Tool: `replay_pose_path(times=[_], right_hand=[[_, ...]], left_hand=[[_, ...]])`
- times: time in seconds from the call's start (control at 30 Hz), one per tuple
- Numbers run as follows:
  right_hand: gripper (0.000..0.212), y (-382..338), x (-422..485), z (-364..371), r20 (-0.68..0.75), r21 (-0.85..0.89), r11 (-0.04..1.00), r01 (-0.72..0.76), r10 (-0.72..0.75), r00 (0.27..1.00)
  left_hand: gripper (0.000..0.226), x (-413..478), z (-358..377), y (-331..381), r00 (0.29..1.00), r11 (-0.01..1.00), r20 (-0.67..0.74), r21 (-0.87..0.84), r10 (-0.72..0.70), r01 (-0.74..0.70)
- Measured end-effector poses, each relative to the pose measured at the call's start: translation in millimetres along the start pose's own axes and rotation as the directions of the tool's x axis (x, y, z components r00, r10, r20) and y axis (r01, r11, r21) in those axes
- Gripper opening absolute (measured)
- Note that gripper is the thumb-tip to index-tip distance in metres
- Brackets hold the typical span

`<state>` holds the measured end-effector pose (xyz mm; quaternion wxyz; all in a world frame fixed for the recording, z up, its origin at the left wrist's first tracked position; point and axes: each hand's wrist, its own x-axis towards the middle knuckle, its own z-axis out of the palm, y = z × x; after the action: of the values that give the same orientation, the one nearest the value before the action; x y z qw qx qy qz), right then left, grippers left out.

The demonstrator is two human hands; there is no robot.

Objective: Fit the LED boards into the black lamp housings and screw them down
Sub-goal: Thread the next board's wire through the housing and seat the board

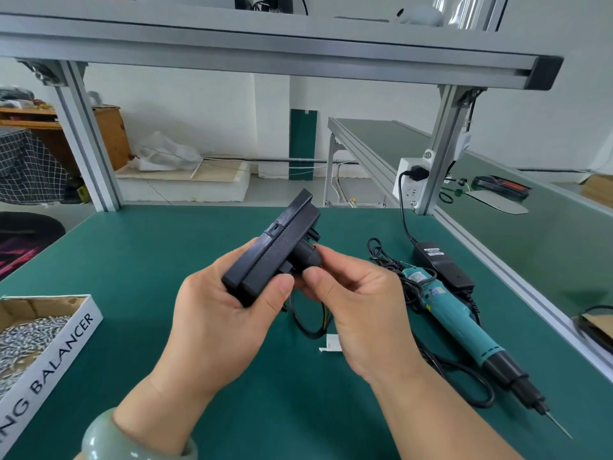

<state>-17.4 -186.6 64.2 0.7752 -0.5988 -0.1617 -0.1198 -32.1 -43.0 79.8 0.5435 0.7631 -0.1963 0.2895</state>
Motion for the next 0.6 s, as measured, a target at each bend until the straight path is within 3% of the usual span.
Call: replay_pose_path(times=[0.17,0.23,0.33,0.4,0.47,0.53,0.6], right_hand=[[0.031,-5,-2,-4,0.003,-0.375,0.909,0.181,-0.194,0.981],[0.029,-4,-2,-5,-0.005,-0.42,0.884,0.204,-0.227,0.974],[0.03,0,-2,1,-0.051,-0.113,0.989,0.099,-0.105,0.993],[0.03,5,-2,7,-0.094,0.094,0.995,0.04,-0.032,0.995],[0.025,6,-3,10,-0.148,0.12,0.992,0.039,-0.021,0.989],[0.024,6,-5,10,-0.19,-0.068,0.994,0.089,-0.101,0.977],[0.027,5,-4,6,-0.172,-0.361,0.911,0.202,-0.278,0.945]], left_hand=[[0.028,0,-2,4,1.0,1.0,0.017,-0.007,-0.025,0.025],[0.023,-1,-1,3,0.998,0.997,0.016,-0.047,-0.06,0.061],[0.021,0,1,1,0.995,0.991,-0.009,-0.095,-0.094,0.093],[0.021,1,3,3,0.995,0.991,-0.015,-0.099,-0.094,0.092],[0.02,1,3,4,0.995,0.99,-0.018,-0.103,-0.099,0.097],[0.02,1,1,4,0.994,0.99,-0.013,-0.096,-0.105,0.103],[0.022,1,0,4,0.992,0.988,0.001,-0.094,-0.125,0.125]])
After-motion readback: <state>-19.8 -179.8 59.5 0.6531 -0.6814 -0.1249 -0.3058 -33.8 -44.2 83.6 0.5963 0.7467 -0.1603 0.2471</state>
